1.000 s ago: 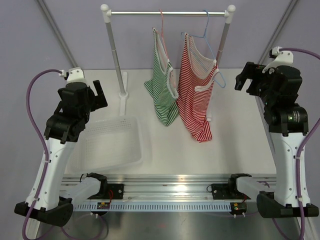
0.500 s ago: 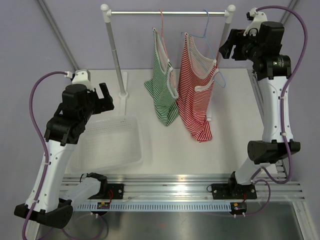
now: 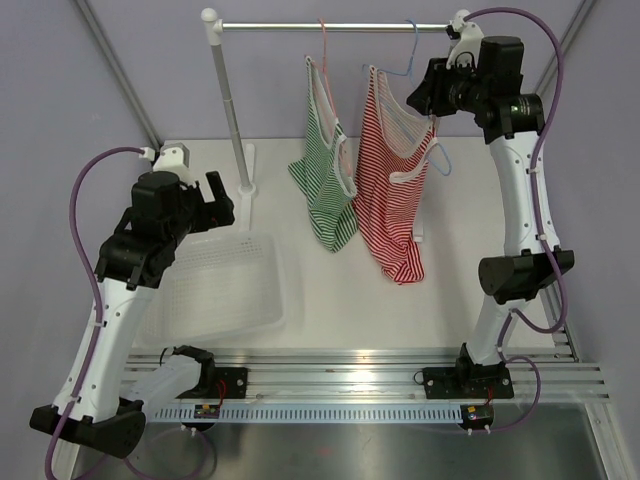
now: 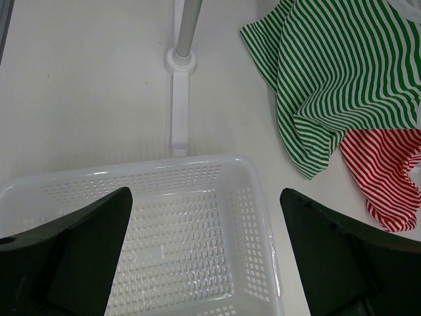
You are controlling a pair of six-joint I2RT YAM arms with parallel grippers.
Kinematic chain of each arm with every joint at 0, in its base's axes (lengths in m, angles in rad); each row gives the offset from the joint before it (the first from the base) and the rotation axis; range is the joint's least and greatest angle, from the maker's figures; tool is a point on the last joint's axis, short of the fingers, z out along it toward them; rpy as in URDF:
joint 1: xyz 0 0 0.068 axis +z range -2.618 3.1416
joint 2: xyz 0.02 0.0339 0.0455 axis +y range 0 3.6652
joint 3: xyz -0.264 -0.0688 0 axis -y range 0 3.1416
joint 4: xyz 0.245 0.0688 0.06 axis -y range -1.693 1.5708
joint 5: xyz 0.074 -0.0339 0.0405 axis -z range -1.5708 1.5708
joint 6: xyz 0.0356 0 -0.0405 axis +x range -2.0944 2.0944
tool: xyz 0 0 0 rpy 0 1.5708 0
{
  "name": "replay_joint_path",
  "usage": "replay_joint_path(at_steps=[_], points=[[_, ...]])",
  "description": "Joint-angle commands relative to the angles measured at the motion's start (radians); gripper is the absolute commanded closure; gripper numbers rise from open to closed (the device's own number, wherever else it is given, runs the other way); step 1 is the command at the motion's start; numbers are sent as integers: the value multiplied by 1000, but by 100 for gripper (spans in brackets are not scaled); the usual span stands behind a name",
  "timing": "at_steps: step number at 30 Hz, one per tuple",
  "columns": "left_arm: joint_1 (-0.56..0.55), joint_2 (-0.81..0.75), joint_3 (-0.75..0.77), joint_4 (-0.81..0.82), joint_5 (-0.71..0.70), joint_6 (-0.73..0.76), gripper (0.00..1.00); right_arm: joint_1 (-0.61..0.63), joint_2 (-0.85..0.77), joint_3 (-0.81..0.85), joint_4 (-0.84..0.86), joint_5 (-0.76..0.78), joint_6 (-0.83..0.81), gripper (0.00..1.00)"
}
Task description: Remove the tank top from the hanger
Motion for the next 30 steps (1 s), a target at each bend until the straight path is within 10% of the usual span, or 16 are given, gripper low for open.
replay_joint_path(at_steps=[1,9,30], points=[[-4,-8,-11,52,28,8,1,18,21,56,-3,-21,-14,59],[-7,-12,-19,36,32,31,1,38,44,83,9,10,-27,100],[-231,238,449,70,57,106,1,39,-207,-68,172,79,115,100]])
